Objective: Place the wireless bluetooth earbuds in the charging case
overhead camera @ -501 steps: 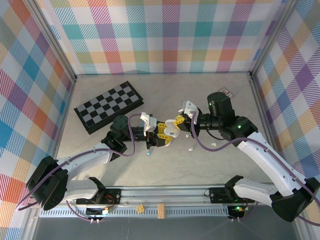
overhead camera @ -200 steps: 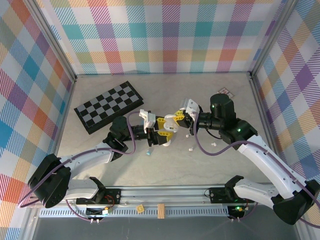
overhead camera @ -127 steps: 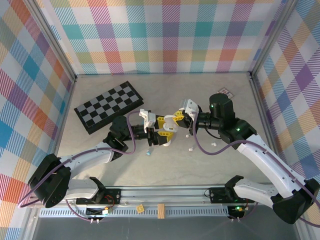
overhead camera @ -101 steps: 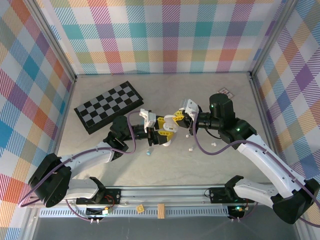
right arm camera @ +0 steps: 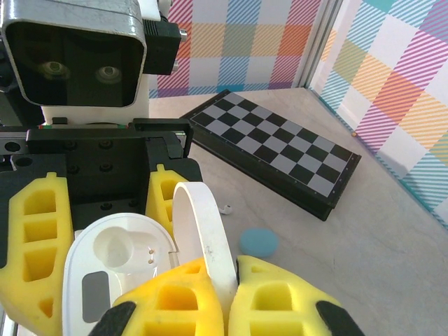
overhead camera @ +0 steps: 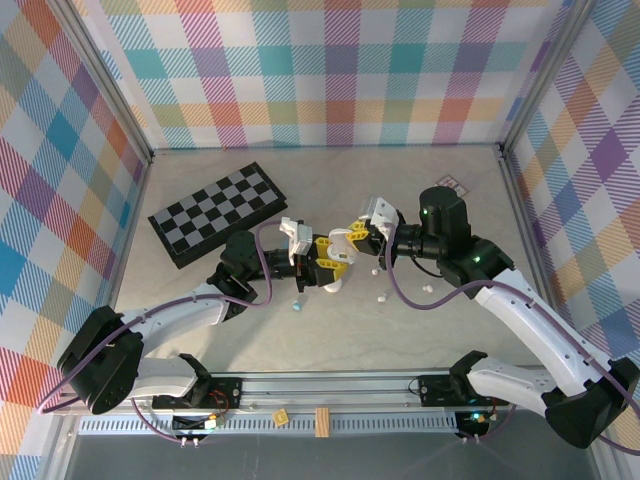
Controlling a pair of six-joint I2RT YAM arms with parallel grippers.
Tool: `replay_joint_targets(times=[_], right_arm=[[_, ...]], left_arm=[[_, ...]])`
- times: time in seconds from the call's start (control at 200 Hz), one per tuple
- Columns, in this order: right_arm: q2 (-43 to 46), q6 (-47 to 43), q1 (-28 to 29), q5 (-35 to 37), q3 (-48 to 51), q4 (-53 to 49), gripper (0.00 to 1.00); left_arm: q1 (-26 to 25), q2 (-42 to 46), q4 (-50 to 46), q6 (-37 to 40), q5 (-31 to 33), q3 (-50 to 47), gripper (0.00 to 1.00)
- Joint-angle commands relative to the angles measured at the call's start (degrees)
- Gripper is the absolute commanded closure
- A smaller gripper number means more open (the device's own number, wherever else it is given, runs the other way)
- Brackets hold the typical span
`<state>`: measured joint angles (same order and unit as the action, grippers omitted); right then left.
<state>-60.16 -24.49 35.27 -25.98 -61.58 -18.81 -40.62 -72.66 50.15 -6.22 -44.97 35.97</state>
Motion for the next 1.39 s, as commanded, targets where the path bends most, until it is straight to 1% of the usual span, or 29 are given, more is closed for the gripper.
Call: replay_joint_targets(times=[0.0,0.015,0.11,0.125,0.15,0.26,0.31,0.335,0.375,0.395,0.435,0.485,0.545,0.56,0.67,0.74,0.845,0.91,0.955,1.065,1.17,1.285,1.39], right_arm=[[1.1,0.0,0.1,-1.2,0.3,2.0,1.00],[1.1,0.1,0.1,-1.1,0.3,2.0,1.00],[1.4,1.0,0.1,-0.6,0.2,2.3,0.91],[1.4,1.3,0.1,-0.5,0.2,2.3,0.88],[1.5,1.6,0.1,-0.6,0.0,2.2,0.78],[2.1,3.5,0.1,-1.8,-1.3,1.3,0.47],[2.7,4.8,0.0,-2.1,-1.6,1.4,0.34],[3.1,5.7,0.0,-2.1,-1.6,1.7,0.31],[3.8,7.1,0.1,-1.6,-1.6,2.1,0.29],[4.2,8.4,0.0,-0.6,-1.5,2.5,0.24],[4.9,11.7,0.0,1.6,-1.4,3.3,0.21],[5.6,14.7,-0.8,3.0,-1.5,3.1,0.21],[6.5,18.4,-3.3,3.1,-1.0,3.3,0.20],[6.7,20.8,-4.2,2.7,-0.8,3.5,0.20],[10.1,29.0,-11.0,-2.1,3.4,8.5,0.17],[12.1,34.7,-15.8,-3.3,6.1,11.1,0.17],[13.7,42.8,-21.8,-1.9,8.8,10.6,0.18],[14.0,46.5,-24.2,0.0,10.5,8.8,0.18],[14.2,49.2,-25.5,2.6,12.2,6.8,0.18],[13.8,53.1,-27.8,6.1,15.8,2.4,0.18],[11.7,54.6,-29.1,9.7,18.3,-2.7,0.18],[7.3,53.3,-30.5,13.5,20.5,-7.1,0.18],[2.5,54.6,-33.4,13.7,23.0,-7.3,0.19]], left_arm=[[-0.2,-0.2,3.6,0.6,-0.1,1.0,0.64],[-0.2,-0.1,3.7,0.6,0.0,1.0,0.64],[-0.2,-0.2,4.2,1.0,0.6,0.4,0.64],[-0.2,-0.3,4.2,1.1,0.6,0.3,0.64],[-0.2,-0.3,4.3,1.2,0.8,0.3,0.64],[-0.2,-0.2,4.5,1.5,1.2,-0.1,0.65],[-0.1,-0.2,4.8,1.6,1.6,-0.4,0.65],[-0.1,-0.2,5.1,1.6,1.9,-0.6,0.65],[-0.1,-0.3,5.7,1.7,2.2,-1.0,0.65],[-0.1,-0.5,6.1,1.7,2.3,-1.1,0.65],[0.1,-0.7,6.8,1.5,2.6,-1.5,0.65],[0.3,-1.0,8.0,1.1,2.8,-1.9,0.65],[0.7,-1.6,9.5,0.7,3.1,-2.6,0.65],[0.7,-1.8,10.0,0.6,3.1,-2.7,0.65],[2.0,-3.7,15.1,-1.8,2.9,-3.7,0.65],[2.9,-4.8,18.2,-3.6,2.7,-4.1,0.65],[3.8,-5.2,19.6,-4.2,2.8,-4.7,0.65],[4.1,-4.8,19.3,-4.1,2.7,-4.9,0.65],[4.2,-4.5,19.1,-4.0,2.5,-5.0,0.65],[4.3,-3.3,17.5,-3.3,2.3,-5.1,0.65],[4.4,-2.5,16.3,-2.5,2.3,-5.3,0.65],[4.3,-2.0,15.9,-2.3,2.1,-5.2,0.65],[4.4,-1.9,15.8,-2.5,1.8,-5.1,0.65]])
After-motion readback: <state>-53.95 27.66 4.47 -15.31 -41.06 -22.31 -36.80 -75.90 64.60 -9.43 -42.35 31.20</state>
